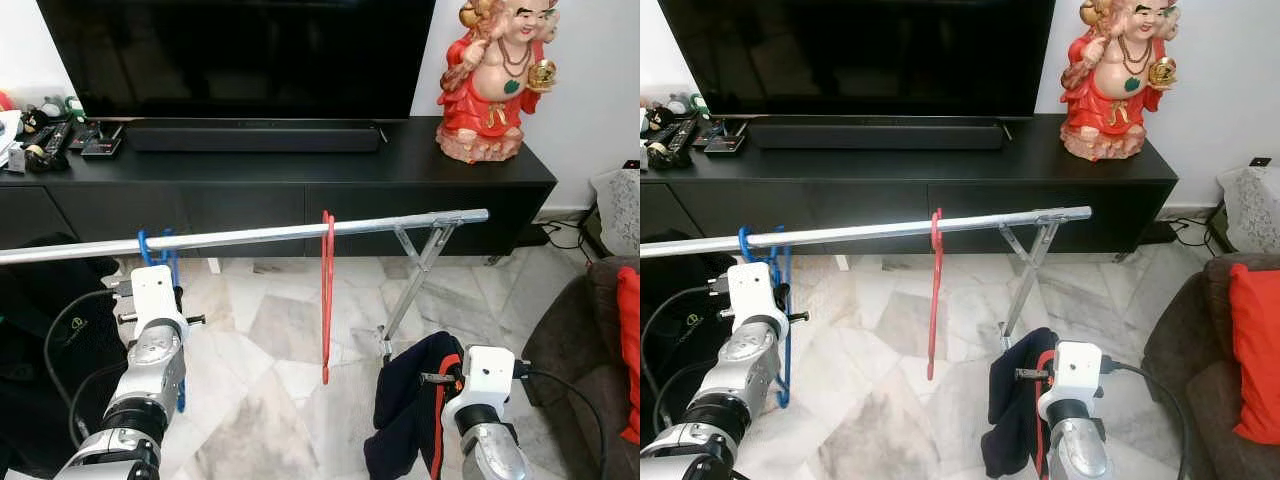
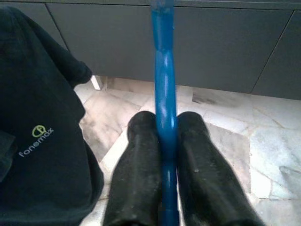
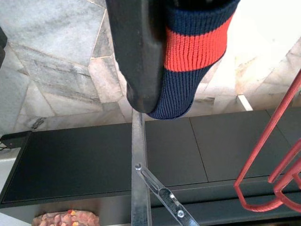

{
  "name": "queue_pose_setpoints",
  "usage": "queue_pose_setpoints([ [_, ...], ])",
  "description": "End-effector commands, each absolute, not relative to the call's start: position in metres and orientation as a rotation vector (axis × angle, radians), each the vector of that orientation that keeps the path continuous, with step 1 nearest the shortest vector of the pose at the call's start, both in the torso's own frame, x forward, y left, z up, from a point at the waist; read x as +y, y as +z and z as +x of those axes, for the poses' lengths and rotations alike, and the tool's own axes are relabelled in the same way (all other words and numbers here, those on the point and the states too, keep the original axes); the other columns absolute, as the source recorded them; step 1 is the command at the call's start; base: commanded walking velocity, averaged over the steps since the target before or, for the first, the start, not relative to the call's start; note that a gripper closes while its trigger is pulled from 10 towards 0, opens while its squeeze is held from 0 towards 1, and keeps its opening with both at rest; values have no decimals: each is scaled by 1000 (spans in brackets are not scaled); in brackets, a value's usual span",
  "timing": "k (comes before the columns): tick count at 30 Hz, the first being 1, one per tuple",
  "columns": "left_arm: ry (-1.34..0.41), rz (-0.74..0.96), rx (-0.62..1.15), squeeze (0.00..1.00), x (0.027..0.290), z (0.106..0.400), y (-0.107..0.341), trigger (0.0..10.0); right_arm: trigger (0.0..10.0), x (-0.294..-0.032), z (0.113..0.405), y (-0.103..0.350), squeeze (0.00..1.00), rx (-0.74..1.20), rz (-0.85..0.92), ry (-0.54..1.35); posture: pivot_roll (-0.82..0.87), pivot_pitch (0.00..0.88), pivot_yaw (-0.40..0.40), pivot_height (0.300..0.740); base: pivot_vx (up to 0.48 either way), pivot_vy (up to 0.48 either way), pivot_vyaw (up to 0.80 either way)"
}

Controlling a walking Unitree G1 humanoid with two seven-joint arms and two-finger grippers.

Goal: Hang hanger

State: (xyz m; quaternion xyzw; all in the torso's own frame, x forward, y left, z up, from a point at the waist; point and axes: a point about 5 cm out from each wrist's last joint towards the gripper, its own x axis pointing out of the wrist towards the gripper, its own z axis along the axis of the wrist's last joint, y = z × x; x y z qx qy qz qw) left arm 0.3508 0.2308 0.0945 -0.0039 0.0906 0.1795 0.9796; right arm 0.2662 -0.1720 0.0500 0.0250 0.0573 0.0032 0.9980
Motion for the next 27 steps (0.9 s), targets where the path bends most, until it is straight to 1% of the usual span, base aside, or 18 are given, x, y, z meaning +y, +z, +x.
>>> queue_pose_setpoints([
  [1,376,14,194,0,234,350,94,0,10000,-172,265,51,0,105,49,6,-59,105,-15,721,0,0,0],
  [10,327,45,154,0,231,351,97,0,10000,-172,264,50,0,108,49,8,-58,104,-15,721,0,0,0],
  [13,271,32,103,0,227,350,101,0,10000,-172,264,50,0,108,50,9,-59,104,-14,721,0,0,0],
  [18,170,72,17,0,222,347,109,0,10000,-172,263,49,0,111,50,7,-57,103,-13,721,0,0,0],
  [23,72,117,-40,0,220,335,111,0,10000,-173,262,48,0,115,49,6,-53,99,-11,721,0,0,0],
  [27,28,146,-30,0,222,318,101,0,10000,-174,261,48,0,116,49,6,-53,94,-9,721,0,0,0],
])
